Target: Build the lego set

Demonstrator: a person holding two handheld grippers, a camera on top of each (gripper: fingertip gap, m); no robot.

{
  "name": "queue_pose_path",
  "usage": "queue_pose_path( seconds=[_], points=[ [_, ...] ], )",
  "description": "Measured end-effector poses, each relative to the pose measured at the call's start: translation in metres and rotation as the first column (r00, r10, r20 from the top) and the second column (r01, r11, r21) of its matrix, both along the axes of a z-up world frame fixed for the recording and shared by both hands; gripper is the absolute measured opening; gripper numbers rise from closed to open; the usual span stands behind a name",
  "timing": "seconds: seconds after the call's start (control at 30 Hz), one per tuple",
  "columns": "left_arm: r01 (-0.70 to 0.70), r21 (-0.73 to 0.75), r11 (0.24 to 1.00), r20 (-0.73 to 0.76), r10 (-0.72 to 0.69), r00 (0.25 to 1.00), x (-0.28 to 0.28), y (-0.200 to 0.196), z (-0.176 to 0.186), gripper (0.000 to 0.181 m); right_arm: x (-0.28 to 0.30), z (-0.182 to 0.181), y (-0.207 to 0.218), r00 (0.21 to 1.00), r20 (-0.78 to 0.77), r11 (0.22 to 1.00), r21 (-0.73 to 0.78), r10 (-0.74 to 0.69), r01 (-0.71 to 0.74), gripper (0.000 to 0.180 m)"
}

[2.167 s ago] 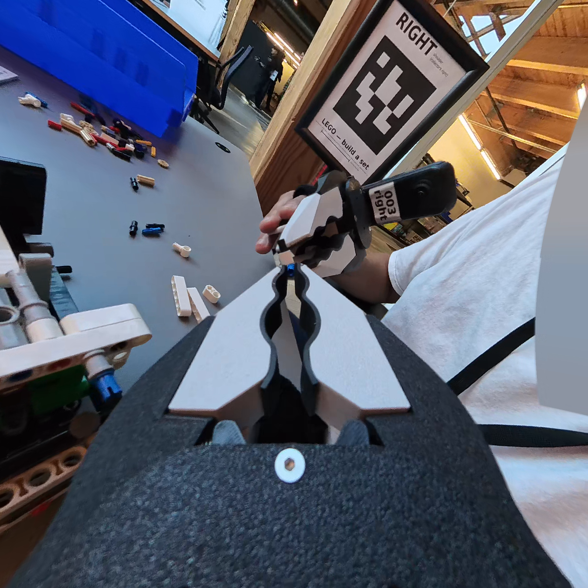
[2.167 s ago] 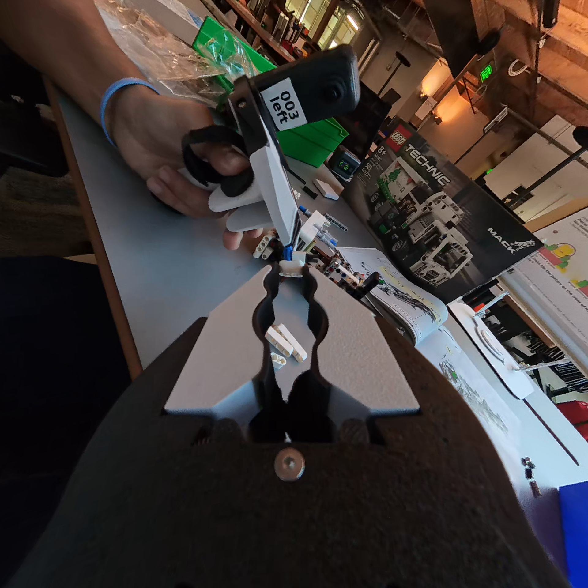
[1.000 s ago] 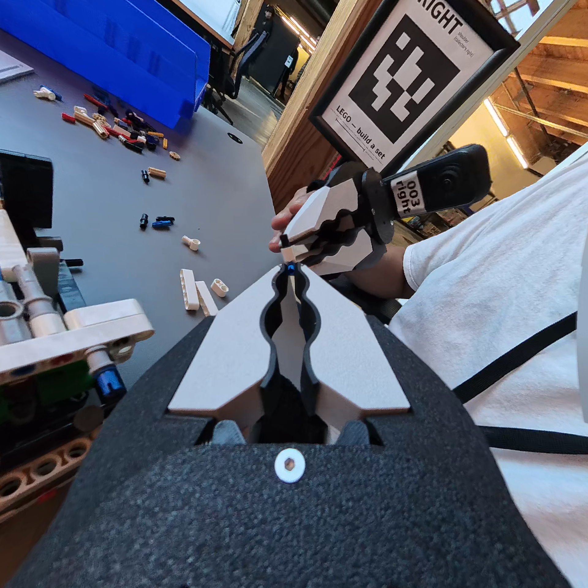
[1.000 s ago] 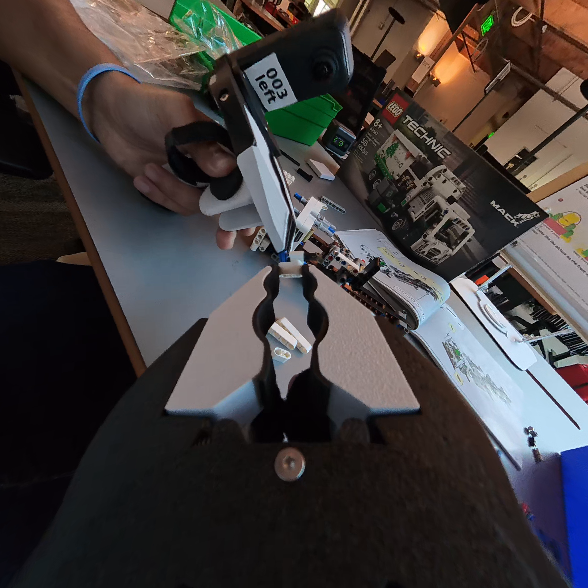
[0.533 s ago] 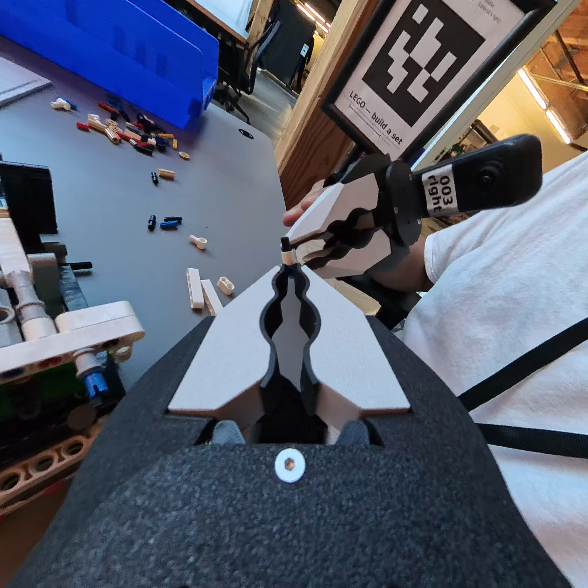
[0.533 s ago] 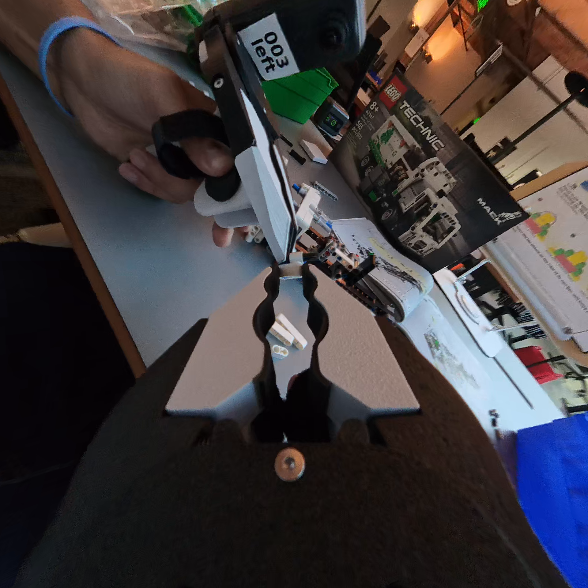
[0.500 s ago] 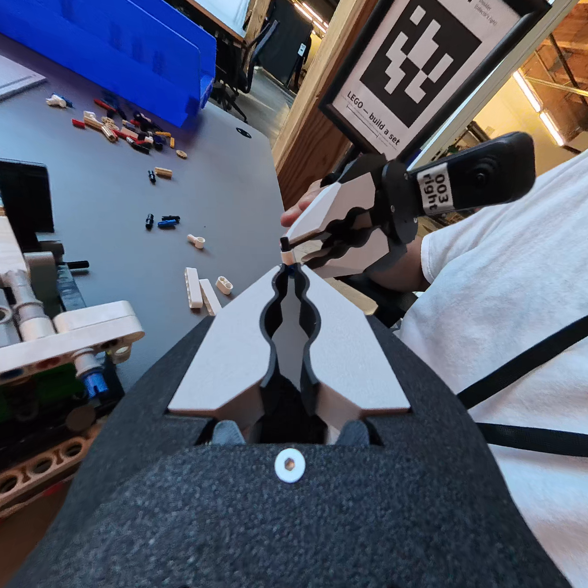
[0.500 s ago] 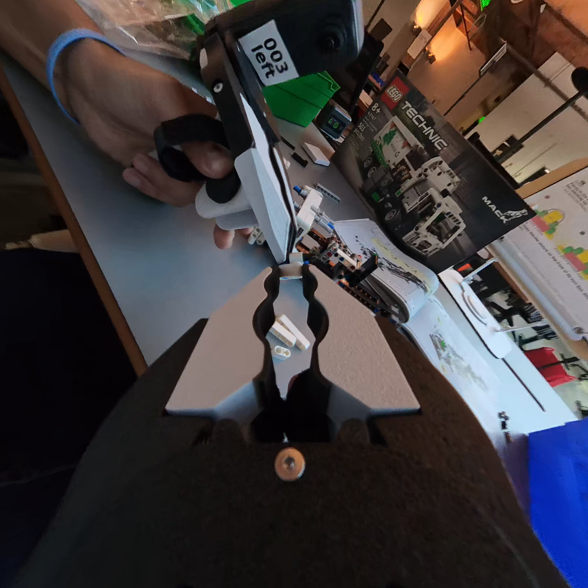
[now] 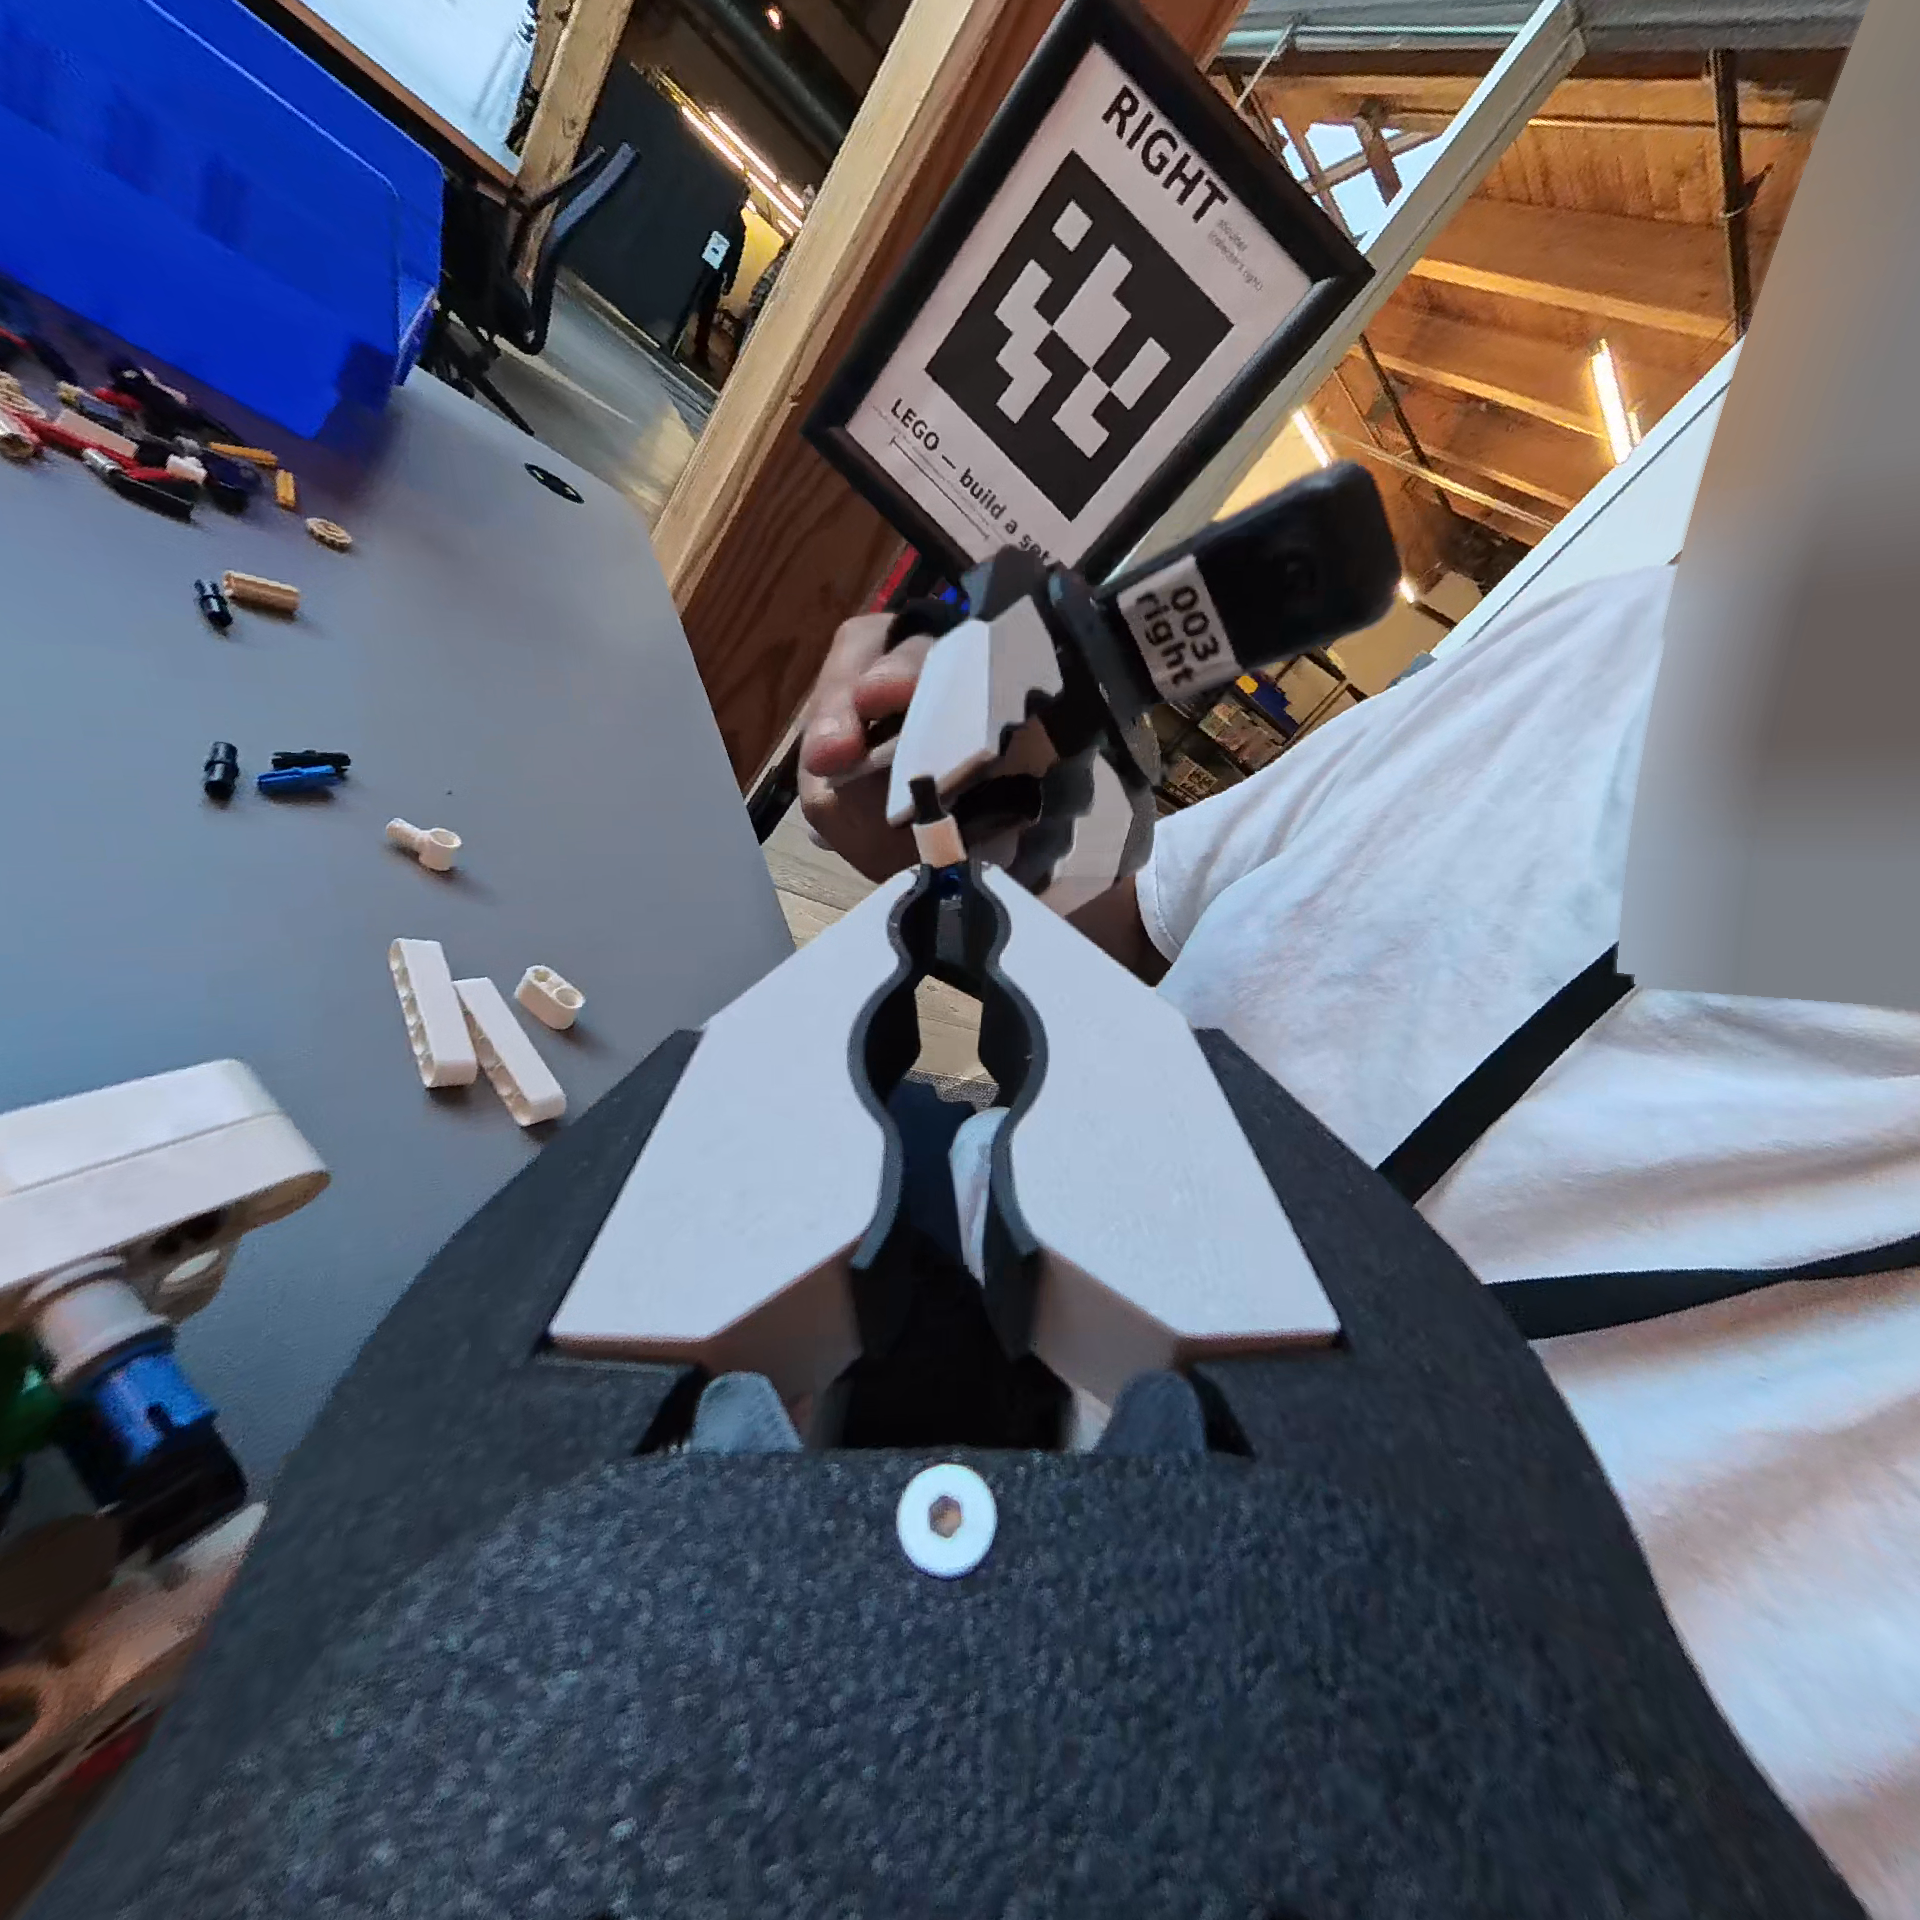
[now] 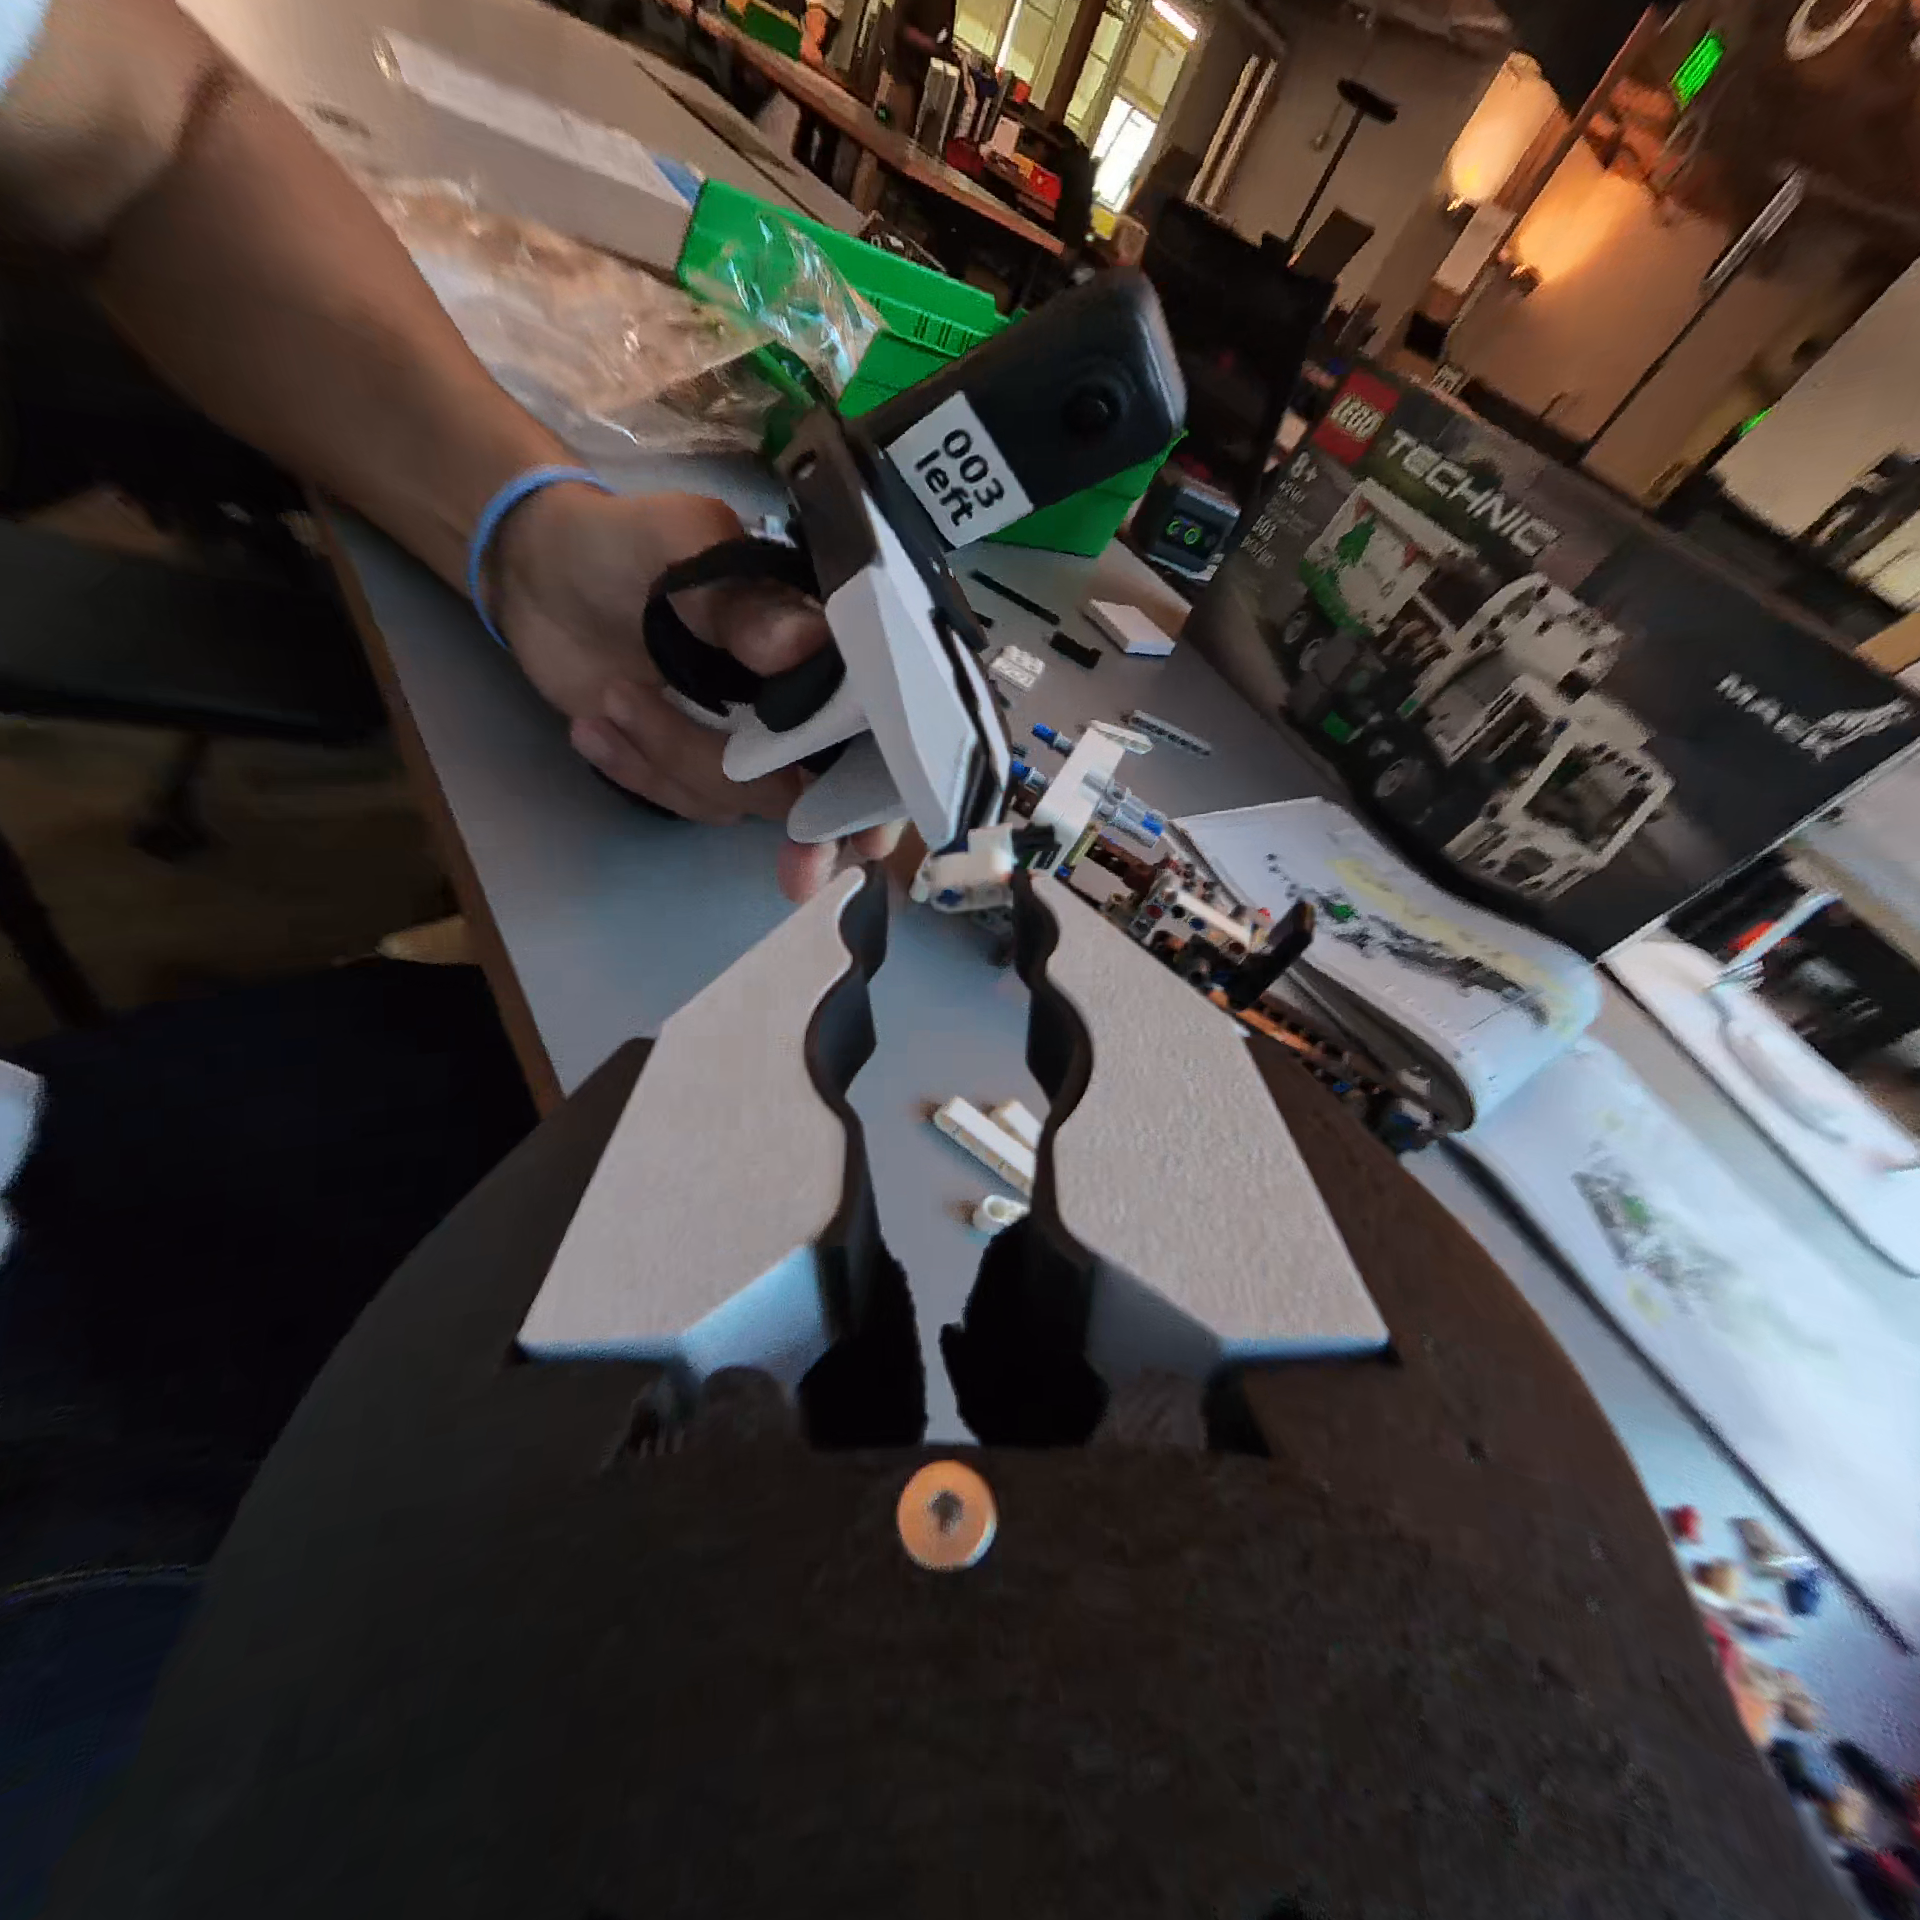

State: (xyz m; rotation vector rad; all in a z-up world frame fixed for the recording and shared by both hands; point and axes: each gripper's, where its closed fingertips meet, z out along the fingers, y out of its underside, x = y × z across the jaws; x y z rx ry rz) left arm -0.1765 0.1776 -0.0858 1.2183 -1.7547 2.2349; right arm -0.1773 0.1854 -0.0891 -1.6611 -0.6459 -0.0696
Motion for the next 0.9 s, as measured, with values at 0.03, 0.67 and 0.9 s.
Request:
queue_pose_path(
  seconds=[0.03, 0.67, 0.9],
  points=[
    [0.008, -0.002, 1.000, 0.000, -0.008, 1.000, -0.001, -0.001, 0.000, 0.001, -0.001, 0.000, 0.002, 0.999, 0.032, 1.000, 0.021, -0.019, 0.018, 0.020],
    [0.059, -0.024, 0.998, -0.002, -0.059, 0.998, -0.007, -0.011, 0.002, 0.000, -0.005, 0.003, -0.005, 1.000, 0.011, 0.999, 0.050, -0.006, 0.006, 0.014],
    [0.049, -0.046, 0.998, -0.008, -0.049, 0.999, -0.003, -0.006, 0.003, 0.001, 0.000, 0.003, 0.000, 0.999, 0.019, 0.998, 0.045, -0.040, 0.039, 0.014]
  ],
)
